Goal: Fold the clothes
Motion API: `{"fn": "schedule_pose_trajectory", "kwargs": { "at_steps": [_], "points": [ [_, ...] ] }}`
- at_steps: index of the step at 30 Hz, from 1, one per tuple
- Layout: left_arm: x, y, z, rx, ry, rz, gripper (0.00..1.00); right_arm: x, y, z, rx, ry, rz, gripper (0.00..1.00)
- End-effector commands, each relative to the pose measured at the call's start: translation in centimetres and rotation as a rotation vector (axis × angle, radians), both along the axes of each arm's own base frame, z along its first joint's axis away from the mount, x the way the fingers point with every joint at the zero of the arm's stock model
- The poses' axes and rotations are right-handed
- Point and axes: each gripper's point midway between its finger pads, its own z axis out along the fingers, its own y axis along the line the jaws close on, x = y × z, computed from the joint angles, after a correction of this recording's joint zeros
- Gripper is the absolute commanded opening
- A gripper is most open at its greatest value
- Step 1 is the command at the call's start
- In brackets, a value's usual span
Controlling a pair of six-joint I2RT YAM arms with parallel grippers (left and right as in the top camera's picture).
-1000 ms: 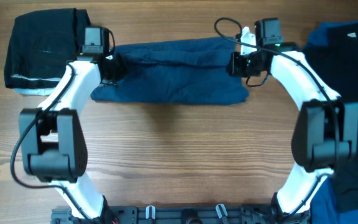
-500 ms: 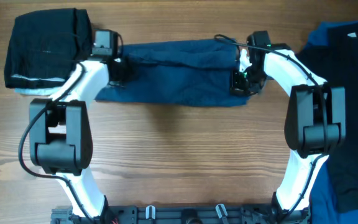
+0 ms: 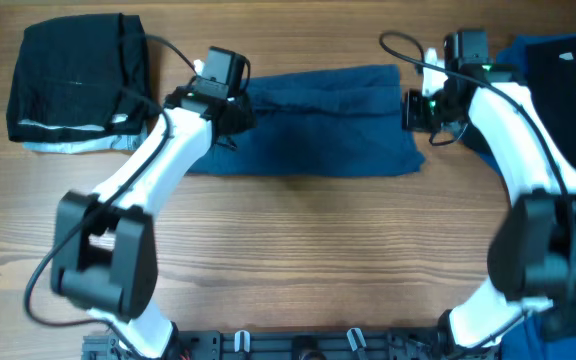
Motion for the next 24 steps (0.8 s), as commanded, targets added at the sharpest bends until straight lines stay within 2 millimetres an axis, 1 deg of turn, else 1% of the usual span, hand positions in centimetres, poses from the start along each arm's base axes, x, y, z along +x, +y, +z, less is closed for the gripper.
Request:
{"fn": "schedule_pose_trajectory", "kwargs": {
  "at_steps": [1, 3, 4, 6, 8, 9, 11, 14, 16, 18, 22, 23, 24],
  "points": [
    [0.8, 1.2, 1.1, -0.013, -0.032, 0.047, 0.04, 0.0, 4.5, 1.5, 0.044, -0.064, 0.137, 0.04],
    [0.8, 1.3, 0.4, -0.009, -0.018, 0.048, 0.04, 0.1, 6.0, 0.6, 0.041, -0.061, 0.172, 0.04],
    [0.8, 1.2, -0.1, -0.006, -0.008, 0.047, 0.04, 0.4, 6.9, -0.3, 0.038, -0.058, 0.189, 0.04],
    [0.8, 1.2, -0.7, -0.001, 0.005, 0.046, 0.04, 0.8, 7.6, -1.8, 0.038, -0.046, 0.204, 0.04],
    [0.8, 1.2, -1.4, 0.003, 0.019, 0.046, 0.04, 1.2, 7.8, -4.3, 0.037, -0.007, 0.197, 0.04],
    [0.9, 1.2, -1.7, 0.005, 0.022, 0.046, 0.04, 1.3, 7.9, -5.1, 0.036, 0.005, 0.198, 0.04],
    [1.2, 1.1, -2.4, 0.009, 0.023, 0.041, 0.04, 1.2, 8.2, -7.6, 0.038, 0.041, 0.229, 0.04],
    [1.9, 1.2, -3.2, 0.011, 0.014, 0.043, 0.04, 0.8, 8.3, -10.5, 0.029, 0.090, 0.261, 0.04],
    [2.2, 1.2, -3.4, 0.009, 0.006, 0.044, 0.04, 1.7, 8.4, -11.8, 0.030, 0.073, 0.260, 0.04],
    [2.3, 1.2, -3.4, 0.012, 0.003, 0.046, 0.04, 2.8, 8.7, -12.3, 0.033, 0.031, 0.260, 0.04],
    [2.4, 1.9, -3.4, 0.047, -0.006, 0.066, 0.04, 5.6, 9.2, -11.2, 0.042, -0.098, 0.262, 0.04],
    [2.4, 1.9, -3.4, 0.047, -0.006, 0.066, 0.04, 6.2, 9.1, -11.1, 0.033, -0.120, 0.251, 0.04],
    [2.4, 2.0, -3.4, 0.047, -0.006, 0.066, 0.04, 7.2, 8.6, -10.9, 0.010, -0.148, 0.205, 0.04]
  ]
}}
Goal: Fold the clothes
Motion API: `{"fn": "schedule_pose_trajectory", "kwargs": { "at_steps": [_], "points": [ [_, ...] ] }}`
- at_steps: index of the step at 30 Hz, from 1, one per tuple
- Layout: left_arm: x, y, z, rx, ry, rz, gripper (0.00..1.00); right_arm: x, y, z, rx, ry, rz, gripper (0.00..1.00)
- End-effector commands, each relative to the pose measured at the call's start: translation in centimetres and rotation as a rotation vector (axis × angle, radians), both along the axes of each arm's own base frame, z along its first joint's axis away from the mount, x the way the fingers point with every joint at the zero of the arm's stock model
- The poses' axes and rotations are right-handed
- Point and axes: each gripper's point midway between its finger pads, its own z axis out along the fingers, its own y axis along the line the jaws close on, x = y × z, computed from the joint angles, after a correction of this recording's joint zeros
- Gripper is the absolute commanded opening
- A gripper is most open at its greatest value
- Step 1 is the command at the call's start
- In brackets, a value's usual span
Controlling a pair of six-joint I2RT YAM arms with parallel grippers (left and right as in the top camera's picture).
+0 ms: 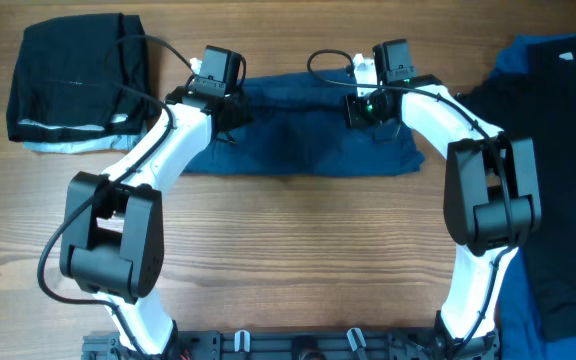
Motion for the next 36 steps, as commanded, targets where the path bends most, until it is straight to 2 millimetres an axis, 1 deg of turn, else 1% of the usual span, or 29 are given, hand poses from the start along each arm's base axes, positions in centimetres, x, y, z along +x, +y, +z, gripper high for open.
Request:
{"fn": "schedule_pose_trajectory", "kwargs": {
  "at_steps": [1, 3, 6, 7, 9, 11, 13, 14, 15, 17, 20, 22, 24, 27, 28, 29, 31, 32, 33, 35, 36],
  "points": [
    [0.3, 0.9, -0.4, 0.031, -0.001, 0.026, 0.04, 1.8, -0.7, -0.6, -0.028, -0.048, -0.083, 0.04],
    [0.3, 0.9, -0.4, 0.031, -0.001, 0.026, 0.04, 3.9, -1.3, 0.4, -0.037, -0.135, -0.145, 0.06],
    [0.4, 0.9, -0.3, 0.031, -0.004, 0.025, 0.04, 7.1, -1.7, 2.6, -0.021, -0.279, -0.223, 0.16],
    [0.5, 0.9, -0.3, 0.030, -0.009, 0.024, 0.04, 8.0, -1.9, 3.4, -0.024, -0.329, -0.239, 0.16],
    [0.9, 0.7, 0.0, 0.027, -0.031, 0.017, 0.04, 9.1, -2.1, 4.7, -0.014, -0.392, -0.254, 0.17],
    [1.7, 0.5, 0.6, 0.034, -0.069, -0.013, 0.04, 9.4, -2.0, 6.6, 0.013, -0.417, -0.244, 0.19],
    [2.4, 0.4, 1.0, 0.029, -0.100, -0.016, 0.04, 8.5, -1.8, 8.2, 0.048, -0.393, -0.220, 0.18],
    [2.7, 0.5, 1.2, 0.025, -0.114, -0.012, 0.04, 8.1, -2.0, 8.5, 0.054, -0.378, -0.215, 0.17],
    [3.2, 0.6, 1.5, 0.019, -0.136, -0.006, 0.04, 7.3, -2.4, 8.3, 0.041, -0.338, -0.216, 0.10],
    [4.0, 0.9, 1.9, 0.010, -0.169, 0.005, 0.04, 6.3, -2.7, 7.3, 0.022, -0.281, -0.214, 0.04],
    [5.1, 1.4, 1.7, 0.003, -0.202, 0.022, 0.04, 5.5, -2.9, 5.7, -0.011, -0.237, -0.194, 0.04],
    [5.6, 2.1, 0.6, 0.006, -0.198, 0.036, 0.04, 6.1, -3.8, 4.8, -0.058, -0.247, -0.229, 0.04],
    [6.1, 2.5, -0.7, 0.008, -0.192, 0.046, 0.04, 6.6, -4.0, 4.1, -0.066, -0.258, -0.236, 0.04],
    [6.8, 3.5, -2.5, 0.011, -0.189, 0.067, 0.04, 7.3, -4.1, 2.4, -0.073, -0.268, -0.246, 0.04],
    [7.0, 4.0, -3.1, 0.012, -0.186, 0.077, 0.04, 7.7, -4.2, 1.8, -0.076, -0.275, -0.252, 0.04],
    [7.1, 4.8, -4.0, 0.016, -0.174, 0.092, 0.04, 8.0, -4.4, 0.7, -0.087, -0.279, -0.261, 0.04],
    [7.2, 5.9, -5.2, 0.022, -0.156, 0.113, 0.04, 8.3, -4.7, -0.7, -0.108, -0.278, -0.273, 0.04],
    [7.2, 6.7, -6.1, 0.026, -0.143, 0.128, 0.04, 8.6, -5.1, -2.1, -0.128, -0.282, -0.288, 0.05],
    [7.2, 7.4, -6.8, 0.029, -0.135, 0.141, 0.04, 8.8, -5.3, -3.0, -0.140, -0.288, -0.296, 0.05],
    [7.3, 8.6, -7.4, 0.033, -0.128, 0.160, 0.04, 9.2, -5.5, -4.4, -0.149, -0.302, -0.302, 0.06],
    [7.5, 9.0, -7.3, 0.041, -0.138, 0.153, 0.04, 9.3, -5.5, -4.5, -0.148, -0.305, -0.303, 0.06]
  ]
}}
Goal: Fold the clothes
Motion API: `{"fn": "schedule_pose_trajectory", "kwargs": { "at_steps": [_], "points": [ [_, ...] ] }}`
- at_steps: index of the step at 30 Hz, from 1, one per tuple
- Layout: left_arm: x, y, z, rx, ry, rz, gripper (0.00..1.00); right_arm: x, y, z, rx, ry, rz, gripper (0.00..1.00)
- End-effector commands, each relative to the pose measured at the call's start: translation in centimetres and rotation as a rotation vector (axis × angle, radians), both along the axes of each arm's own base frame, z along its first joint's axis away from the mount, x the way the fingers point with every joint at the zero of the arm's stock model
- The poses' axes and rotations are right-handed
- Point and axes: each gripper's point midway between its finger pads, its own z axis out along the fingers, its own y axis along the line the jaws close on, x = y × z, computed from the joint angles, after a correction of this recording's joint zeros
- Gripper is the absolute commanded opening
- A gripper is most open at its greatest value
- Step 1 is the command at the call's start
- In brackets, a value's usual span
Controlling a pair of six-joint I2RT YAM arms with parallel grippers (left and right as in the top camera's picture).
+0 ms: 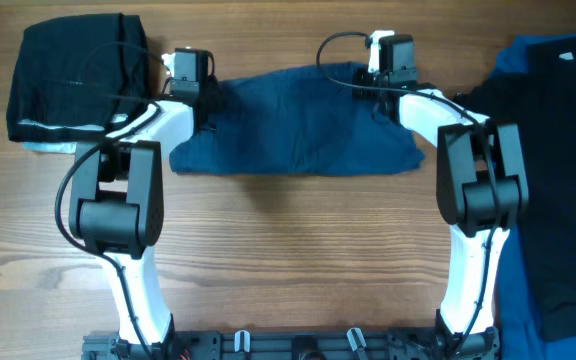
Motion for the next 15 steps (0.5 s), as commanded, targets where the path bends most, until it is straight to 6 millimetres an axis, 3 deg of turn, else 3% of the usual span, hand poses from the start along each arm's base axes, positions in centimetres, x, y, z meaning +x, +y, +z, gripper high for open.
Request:
{"fn": "schedule_pose_trajectory", "kwargs": {
  "at_steps": [1, 5, 7, 9, 10, 11, 13, 15],
  "points": [
    [0.2, 2.6, -1.2, 0.055, 0.014, 0.013, 0.04, -0.2, -1.1, -3.5, -0.058, 0.034, -0.032, 0.06],
    [2.0, 2.0, 5.7, 0.093, -0.134, -0.049, 0.04, 1.4, -0.8, 0.9, -0.038, -0.074, -0.033, 0.07],
    [2.0, 2.0, 11.3, 0.073, -0.232, -0.033, 0.04, 1.6, -0.7, 5.6, -0.021, -0.133, -0.031, 0.07],
    [1.2, 2.1, 15.0, 0.049, -0.274, -0.011, 0.04, 0.2, 0.5, 9.6, 0.033, -0.129, 0.027, 0.11],
    [0.2, 2.2, 16.1, 0.050, -0.265, -0.012, 0.04, -1.6, 2.1, 11.3, 0.098, -0.085, 0.110, 0.14],
    [-0.9, 2.3, 16.4, 0.053, -0.229, -0.013, 0.04, -3.7, 3.4, 12.5, 0.157, -0.030, 0.181, 0.14],
    [-3.3, 1.8, 15.3, 0.030, -0.122, -0.048, 0.04, -8.2, 4.6, 13.7, 0.236, 0.114, 0.256, 0.04],
    [-5.6, 0.7, 12.5, -0.022, 0.017, -0.098, 0.04, -11.8, 4.6, 12.5, 0.258, 0.276, 0.260, 0.04]
  ]
}}
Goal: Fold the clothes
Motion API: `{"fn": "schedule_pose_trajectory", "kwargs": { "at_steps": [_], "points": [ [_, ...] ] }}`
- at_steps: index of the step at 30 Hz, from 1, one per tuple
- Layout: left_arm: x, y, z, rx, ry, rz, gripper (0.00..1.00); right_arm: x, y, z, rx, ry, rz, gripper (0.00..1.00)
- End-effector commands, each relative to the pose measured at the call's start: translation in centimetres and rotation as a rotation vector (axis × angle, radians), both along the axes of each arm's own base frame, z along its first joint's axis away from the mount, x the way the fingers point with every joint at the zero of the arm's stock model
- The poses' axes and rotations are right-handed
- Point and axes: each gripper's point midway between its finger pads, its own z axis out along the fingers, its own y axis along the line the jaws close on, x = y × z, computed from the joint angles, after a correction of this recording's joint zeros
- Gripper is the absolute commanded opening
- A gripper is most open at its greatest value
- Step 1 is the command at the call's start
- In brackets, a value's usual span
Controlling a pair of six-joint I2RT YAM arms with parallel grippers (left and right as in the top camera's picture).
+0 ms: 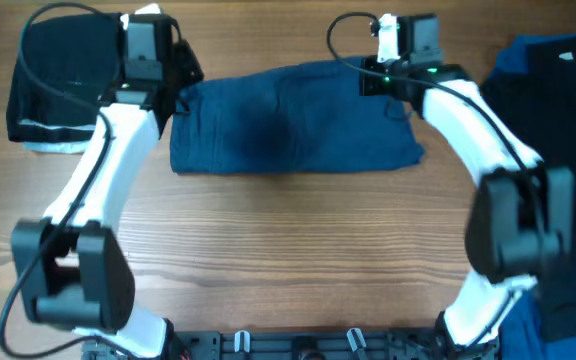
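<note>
A dark blue garment point(293, 120) lies flat as a wide rectangle at the back middle of the table. My left gripper point(178, 78) is at its upper left corner, its fingers hidden under the wrist. At the garment's upper right edge is my right gripper point(388, 85), fingers also hidden from above. Whether either one holds the cloth does not show.
A folded black garment point(63, 80) on a pale one sits at the back left, close behind the left arm. A pile of black and blue clothes point(558, 150) covers the right side. The bare wooden table point(288, 260) stretches along the front.
My left gripper has moved left and back, off toward the garment's upper left corner. The garment's left end now looks squarer. The right gripper has shifted slightly right along the top edge.
First my grippers were on the garment's left part and right edge, with the cloth narrow and wrinkled. Then the right gripper stood further in. Later both were at the top edge and the cloth reached further left. Now it lies as a flatter, taller rectangle.
</note>
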Motion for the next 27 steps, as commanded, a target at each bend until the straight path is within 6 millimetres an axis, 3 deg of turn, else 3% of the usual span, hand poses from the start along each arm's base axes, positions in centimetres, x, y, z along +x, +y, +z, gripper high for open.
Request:
{"fn": "schedule_pose_trajectory", "kwargs": {
  "at_steps": [1, 4, 7, 10, 14, 17, 21, 24, 27],
  "points": [
    [-3.1, -1.3, -5.0, -0.070, 0.218, -0.070, 0.04, -5.1, 1.8, 0.0, 0.108, 0.188, 0.097, 0.04],
    [-5.3, -3.2, -8.1, -0.157, 0.364, -0.135, 0.04, -8.6, 1.3, -3.0, 0.063, 0.359, 0.136, 0.04],
    [-7.0, -6.0, -10.9, -0.295, 0.489, -0.213, 0.04, -10.3, 0.7, -6.5, 0.027, 0.460, 0.129, 0.04],
    [-7.6, -6.1, -13.6, -0.297, 0.562, -0.191, 0.04, -12.3, -2.0, -10.7, -0.090, 0.604, 0.004, 0.04],
    [-8.7, -4.4, -17.0, -0.220, 0.657, -0.126, 0.04, -14.3, -5.3, -14.3, -0.223, 0.717, -0.073, 0.04],
    [-9.2, -2.7, -18.6, -0.132, 0.695, -0.075, 0.04, -14.9, -7.5, -15.3, -0.288, 0.745, -0.147, 0.04],
    [-9.4, -0.7, -18.8, -0.035, 0.706, -0.021, 0.04, -15.3, -11.9, -15.3, -0.385, 0.773, -0.315, 0.04],
    [-9.1, 0.8, -18.5, 0.023, 0.689, 0.018, 0.04, -15.3, -12.2, -15.2, -0.328, 0.786, -0.307, 0.04],
    [-7.8, 0.9, -15.4, 0.010, 0.626, 0.030, 0.04, -14.7, -12.1, -14.2, -0.318, 0.758, -0.304, 0.04]
  ]
}}
